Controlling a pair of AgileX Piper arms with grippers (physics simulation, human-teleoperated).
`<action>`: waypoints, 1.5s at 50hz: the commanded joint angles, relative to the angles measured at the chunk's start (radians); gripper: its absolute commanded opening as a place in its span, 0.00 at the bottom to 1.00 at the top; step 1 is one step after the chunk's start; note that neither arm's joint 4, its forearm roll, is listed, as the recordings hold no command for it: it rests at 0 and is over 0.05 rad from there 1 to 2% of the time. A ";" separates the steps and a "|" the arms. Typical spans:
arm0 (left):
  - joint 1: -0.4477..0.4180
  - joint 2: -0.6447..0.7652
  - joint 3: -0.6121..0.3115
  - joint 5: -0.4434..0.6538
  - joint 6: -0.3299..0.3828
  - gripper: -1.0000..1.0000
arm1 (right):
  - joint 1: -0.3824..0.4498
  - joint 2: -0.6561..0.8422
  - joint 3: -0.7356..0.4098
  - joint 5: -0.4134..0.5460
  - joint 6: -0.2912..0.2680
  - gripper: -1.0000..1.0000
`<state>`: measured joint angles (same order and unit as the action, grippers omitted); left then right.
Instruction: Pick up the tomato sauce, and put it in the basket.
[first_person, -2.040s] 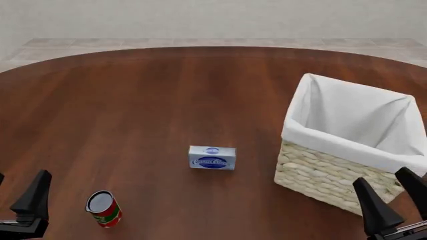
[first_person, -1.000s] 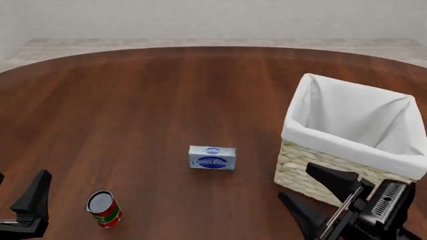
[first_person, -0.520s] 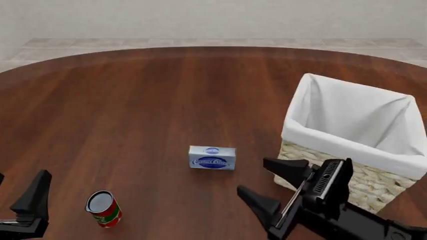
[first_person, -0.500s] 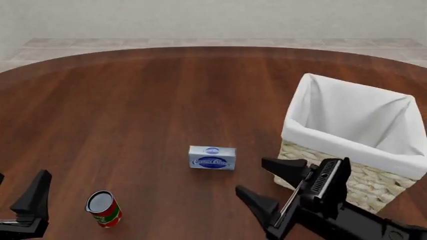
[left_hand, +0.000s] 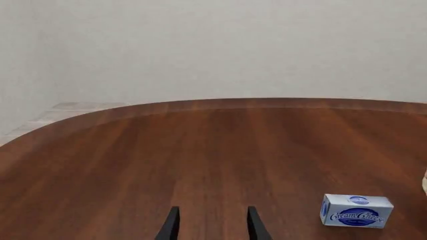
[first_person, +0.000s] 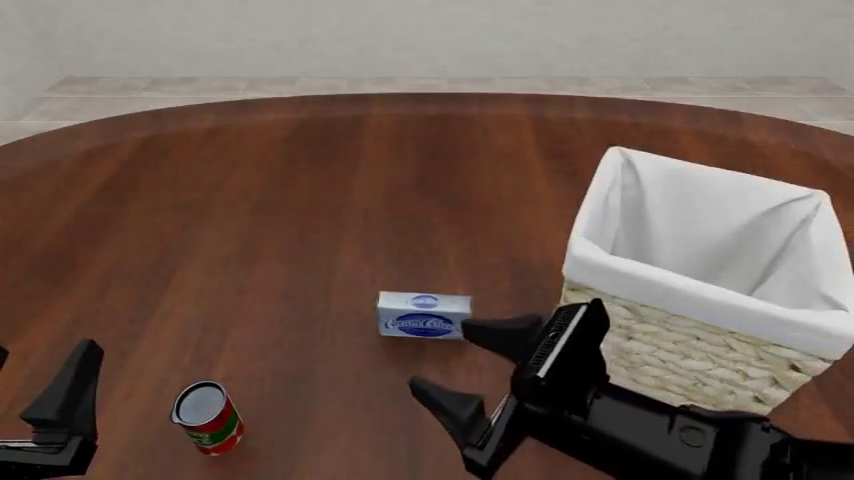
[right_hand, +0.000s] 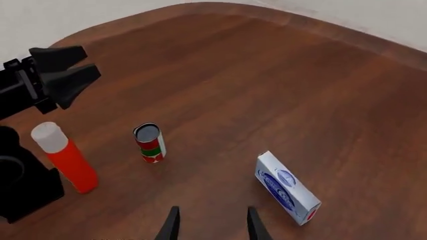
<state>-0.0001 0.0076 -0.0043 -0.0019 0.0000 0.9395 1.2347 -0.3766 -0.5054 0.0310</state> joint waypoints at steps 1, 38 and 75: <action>0.000 0.000 0.000 0.000 0.000 1.00 | 0.036 0.064 -0.056 0.043 0.001 1.00; 0.000 0.000 0.000 0.000 0.000 1.00 | 0.137 0.316 -0.327 0.184 -0.058 1.00; 0.000 0.000 0.000 0.000 0.000 1.00 | 0.193 0.512 -0.570 0.305 -0.144 1.00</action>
<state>-0.0001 0.0076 -0.0043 -0.0019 0.0000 1.1247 1.7045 -0.8902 -0.2302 -0.0925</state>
